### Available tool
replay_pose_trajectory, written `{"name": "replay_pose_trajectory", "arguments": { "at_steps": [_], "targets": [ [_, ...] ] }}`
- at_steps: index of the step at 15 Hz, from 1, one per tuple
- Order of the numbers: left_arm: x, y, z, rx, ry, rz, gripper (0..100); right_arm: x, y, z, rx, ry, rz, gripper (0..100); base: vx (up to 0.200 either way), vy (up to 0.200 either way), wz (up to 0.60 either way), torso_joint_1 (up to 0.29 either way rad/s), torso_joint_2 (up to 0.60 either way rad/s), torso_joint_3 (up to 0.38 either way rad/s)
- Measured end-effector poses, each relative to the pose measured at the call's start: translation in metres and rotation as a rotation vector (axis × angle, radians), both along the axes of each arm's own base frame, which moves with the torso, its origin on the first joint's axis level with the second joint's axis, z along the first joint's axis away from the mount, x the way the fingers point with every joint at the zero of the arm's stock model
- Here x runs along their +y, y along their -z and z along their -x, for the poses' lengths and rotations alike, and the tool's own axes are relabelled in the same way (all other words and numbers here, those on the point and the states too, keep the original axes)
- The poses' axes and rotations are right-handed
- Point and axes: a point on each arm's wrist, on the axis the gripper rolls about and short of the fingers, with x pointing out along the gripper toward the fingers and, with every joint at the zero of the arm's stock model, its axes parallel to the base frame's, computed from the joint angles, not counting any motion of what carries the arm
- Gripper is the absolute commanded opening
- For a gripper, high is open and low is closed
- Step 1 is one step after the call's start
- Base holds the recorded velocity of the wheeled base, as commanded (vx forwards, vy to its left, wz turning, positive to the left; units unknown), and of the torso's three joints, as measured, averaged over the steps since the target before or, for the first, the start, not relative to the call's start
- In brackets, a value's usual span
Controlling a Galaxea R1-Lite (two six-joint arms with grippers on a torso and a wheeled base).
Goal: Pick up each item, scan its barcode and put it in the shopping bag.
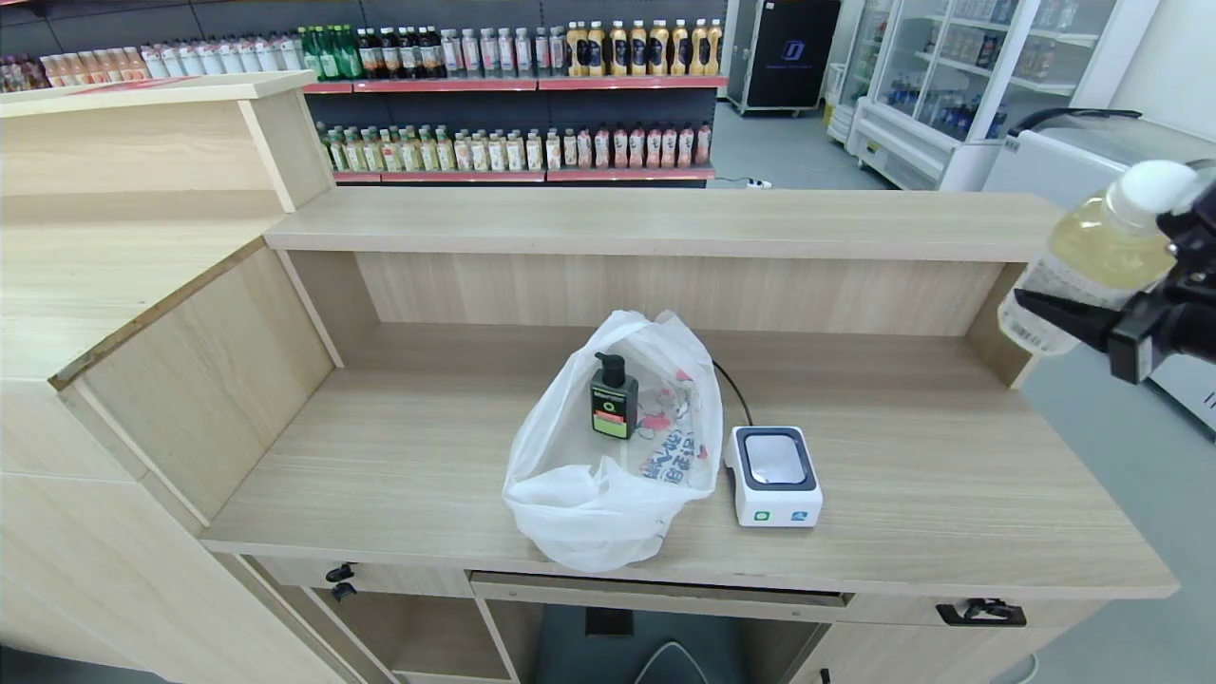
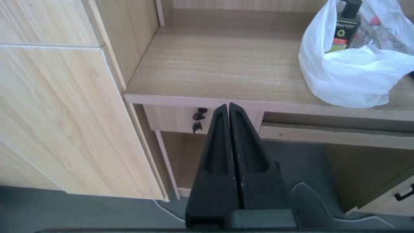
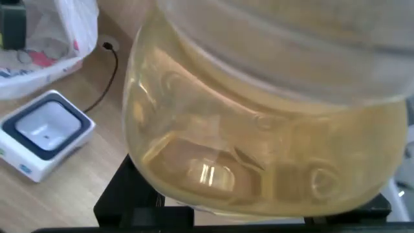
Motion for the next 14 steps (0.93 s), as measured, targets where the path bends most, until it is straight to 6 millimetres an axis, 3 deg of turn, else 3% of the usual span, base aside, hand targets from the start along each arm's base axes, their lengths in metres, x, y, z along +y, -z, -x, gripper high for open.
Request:
{"name": "replay_pose_trajectory", "arguments": {
  "at_steps": [2, 6, 11, 14],
  "targets": [
    [0.000, 0.000, 0.000, 0.000, 0.000, 0.000, 0, -0.021, 0.019, 0.002, -0.019, -0.061, 0.124, 0, 0.000, 0.000, 0.00, 0.000, 0.00, 0.000],
    [0.000, 0.000, 0.000, 0.000, 0.000, 0.000, 0, -0.049, 0.036, 0.007, 0.042, 0.011, 0.261, 0, 0.000, 0.000, 0.00, 0.000, 0.00, 0.000],
    [0.000, 0.000, 0.000, 0.001, 0.000, 0.000, 0, -0.047, 0.036, 0.005, 0.023, -0.025, 0.335, 0, 0.000, 0.000, 0.60, 0.002, 0.00, 0.003],
    [0.000, 0.000, 0.000, 0.000, 0.000, 0.000, 0, -0.031, 0.045, -0.006, 0.021, -0.207, 0.331, 0, 0.000, 0.000, 0.20, -0.001, 0.00, 0.001]
  ]
}}
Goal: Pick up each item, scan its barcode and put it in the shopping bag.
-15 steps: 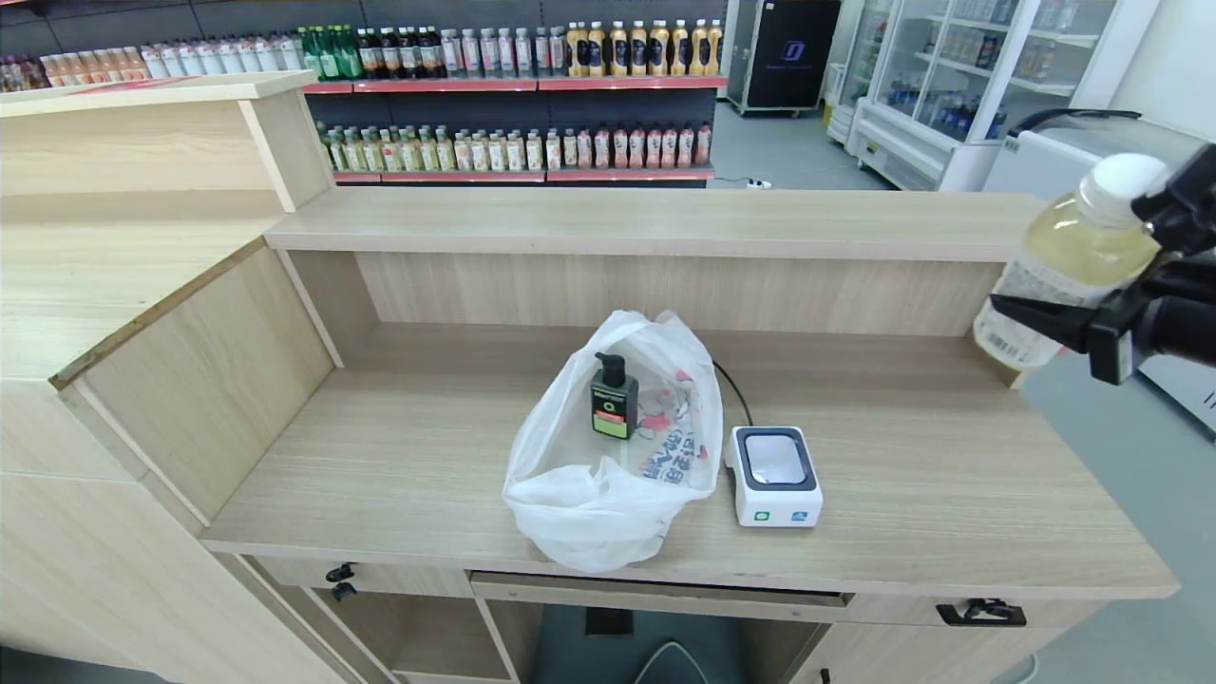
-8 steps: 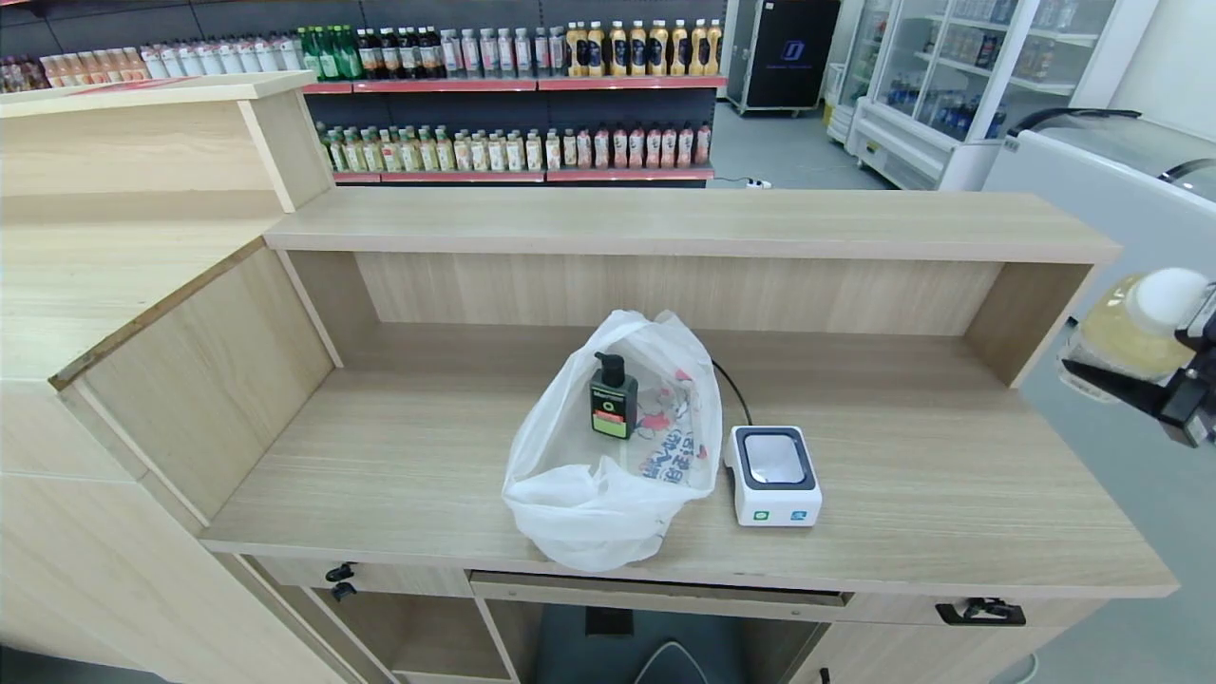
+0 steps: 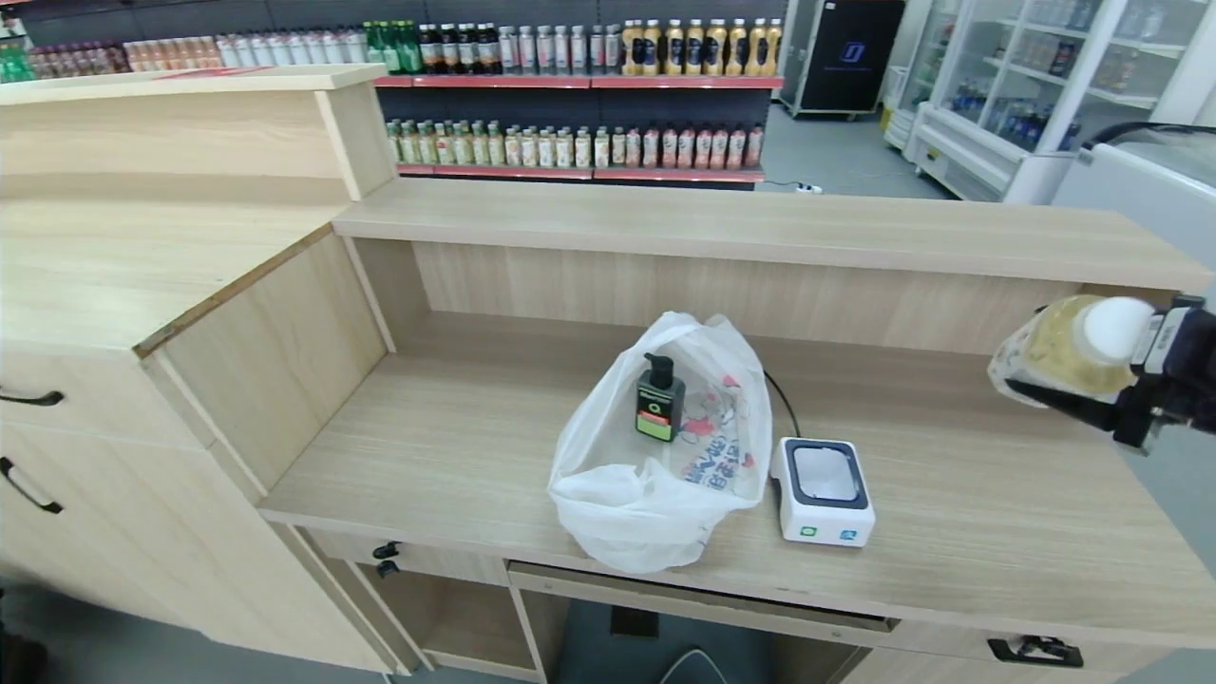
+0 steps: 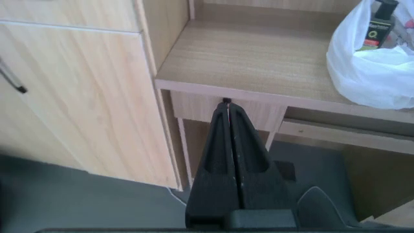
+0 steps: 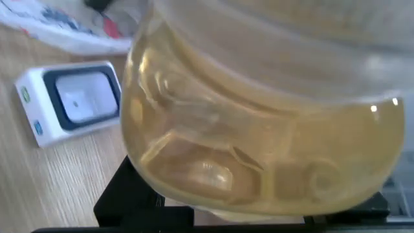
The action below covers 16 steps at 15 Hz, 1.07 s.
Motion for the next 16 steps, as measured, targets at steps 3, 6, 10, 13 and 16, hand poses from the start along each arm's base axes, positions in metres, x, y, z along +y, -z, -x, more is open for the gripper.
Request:
{"name": "replay_pose_trajectory", "arguments": {
  "at_steps": [3, 6, 10, 13, 16],
  "targets": [
    [0.000, 0.000, 0.000, -0.001, -0.001, 0.000, 0, 0.006, 0.014, -0.011, 0.030, -0.124, 0.007, 0, 0.000, 0.000, 0.00, 0.000, 0.00, 0.000],
    [0.000, 0.000, 0.000, -0.001, -0.001, 0.000, 0, 0.002, 0.031, -0.020, 0.000, -0.180, 0.123, 0, 0.000, 0.000, 0.00, 0.000, 0.00, 0.000],
    [0.000, 0.000, 0.000, 0.000, -0.001, 0.000, 0, 0.001, 0.059, -0.025, 0.042, -0.282, 0.209, 0, 0.000, 0.000, 0.00, 0.000, 0.00, 0.000],
    [0.000, 0.000, 0.000, 0.000, 0.001, 0.000, 0, 0.003, 0.070, -0.025, 0.079, -0.297, 0.209, 0, 0.000, 0.000, 0.00, 0.000, 0.00, 0.000],
    [0.000, 0.000, 0.000, 0.000, 0.000, 0.000, 0, 0.007, 0.072, -0.027, 0.080, -0.302, 0.226, 0, 0.000, 0.000, 0.00, 0.000, 0.00, 0.000]
  ]
}}
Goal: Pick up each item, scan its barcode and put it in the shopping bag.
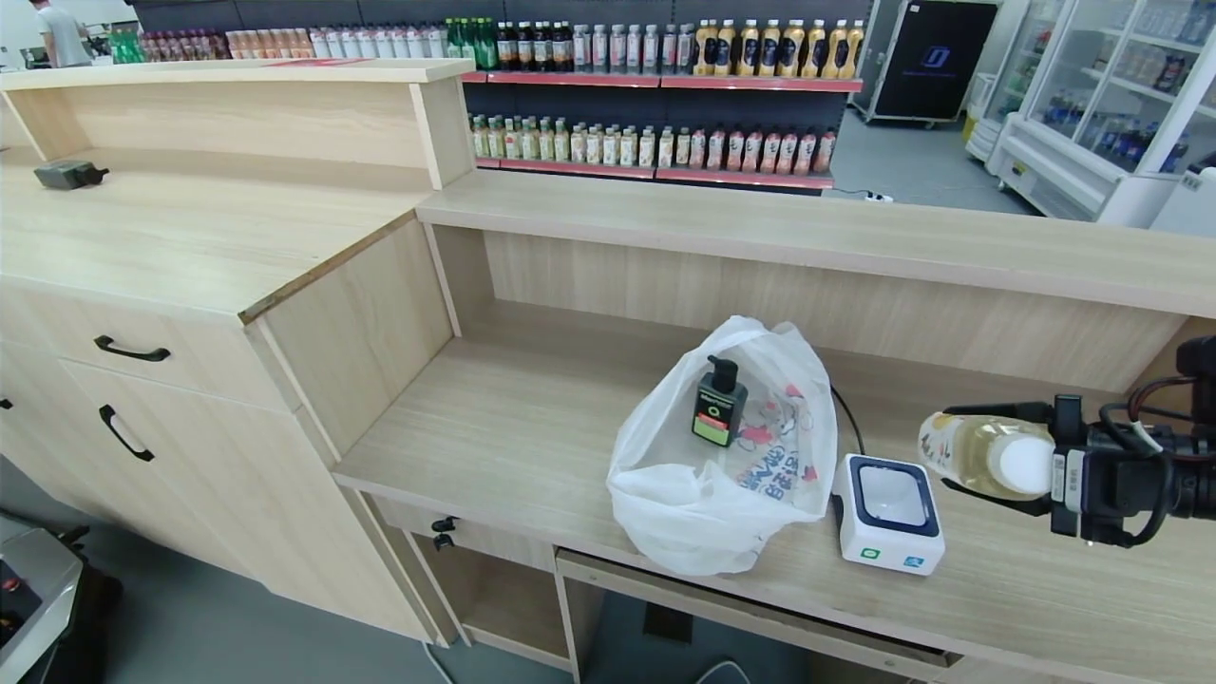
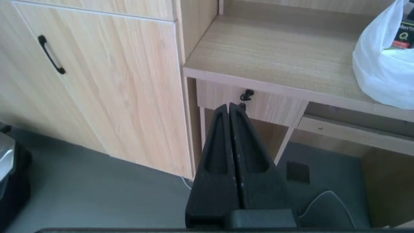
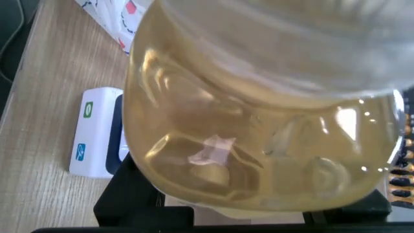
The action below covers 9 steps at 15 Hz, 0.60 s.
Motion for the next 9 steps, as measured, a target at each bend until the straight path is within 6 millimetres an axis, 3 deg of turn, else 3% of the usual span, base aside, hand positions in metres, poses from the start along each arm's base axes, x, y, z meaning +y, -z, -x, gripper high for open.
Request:
{"name": "replay_pose_trajectory", "arguments": {
  "at_steps": [6, 9],
  "targets": [
    [0.000, 0.000, 0.000, 0.000, 0.000, 0.000, 0, 0.002, 0.008, -0.006, 0.016, 0.009, 0.029, 0, 0.000, 0.000, 0.00, 0.000, 0.00, 0.000],
    [0.000, 0.000, 0.000, 0.000, 0.000, 0.000, 0, 0.005, 0.008, -0.020, 0.009, -0.009, 0.031, 0, 0.000, 0.000, 0.00, 0.000, 0.00, 0.000]
  ]
}}
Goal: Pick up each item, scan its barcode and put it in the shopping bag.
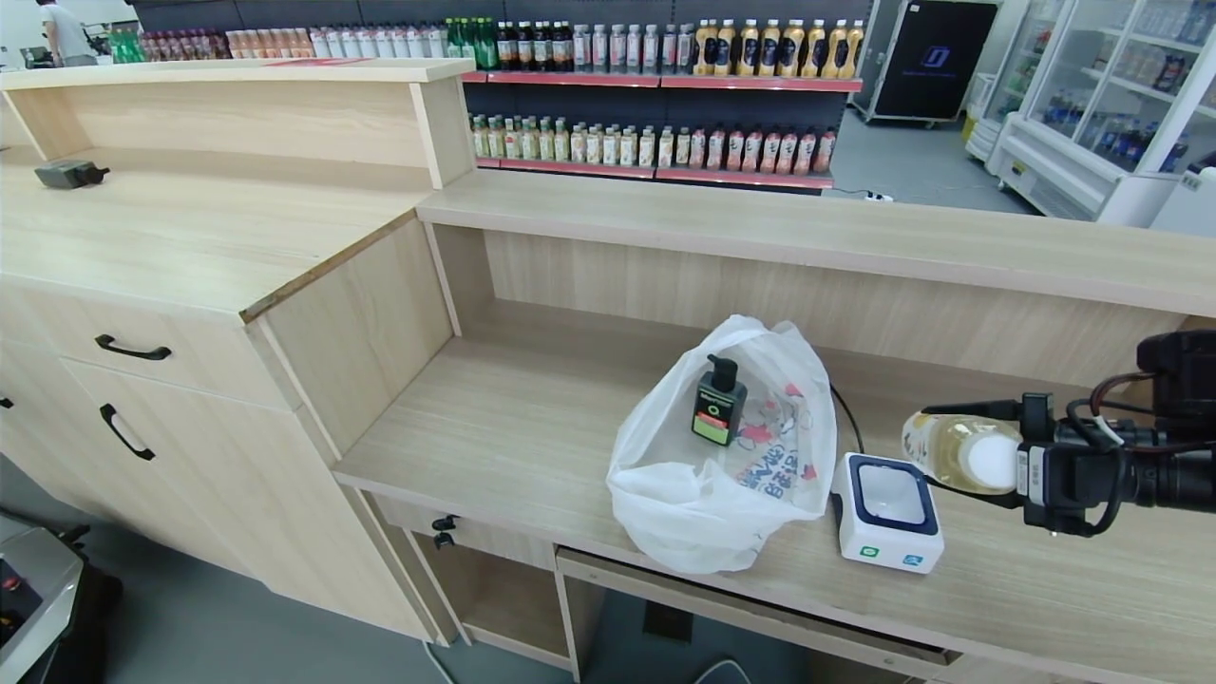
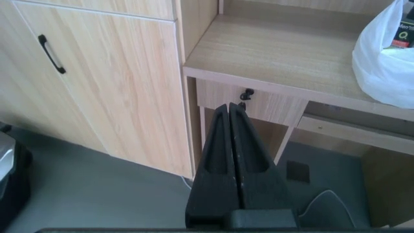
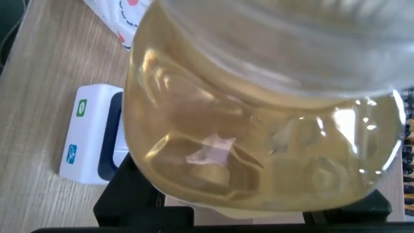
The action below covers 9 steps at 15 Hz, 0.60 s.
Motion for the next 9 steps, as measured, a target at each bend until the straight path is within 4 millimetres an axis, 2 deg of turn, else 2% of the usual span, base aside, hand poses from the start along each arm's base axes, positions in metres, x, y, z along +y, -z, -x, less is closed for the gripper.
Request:
{"name": "replay_pose_trajectory", "arguments": {
  "at_steps": [5, 9],
  "targets": [
    [0.000, 0.000, 0.000, 0.000, 0.000, 0.000, 0, -0.001, 0.005, -0.024, -0.009, -0.020, 0.004, 0, 0.000, 0.000, 0.00, 0.000, 0.00, 0.000],
    [0.000, 0.000, 0.000, 0.000, -0.001, 0.000, 0, -0.003, 0.014, -0.036, -0.001, -0.029, 0.010, 0, 0.000, 0.000, 0.00, 0.000, 0.00, 0.000]
  ]
}}
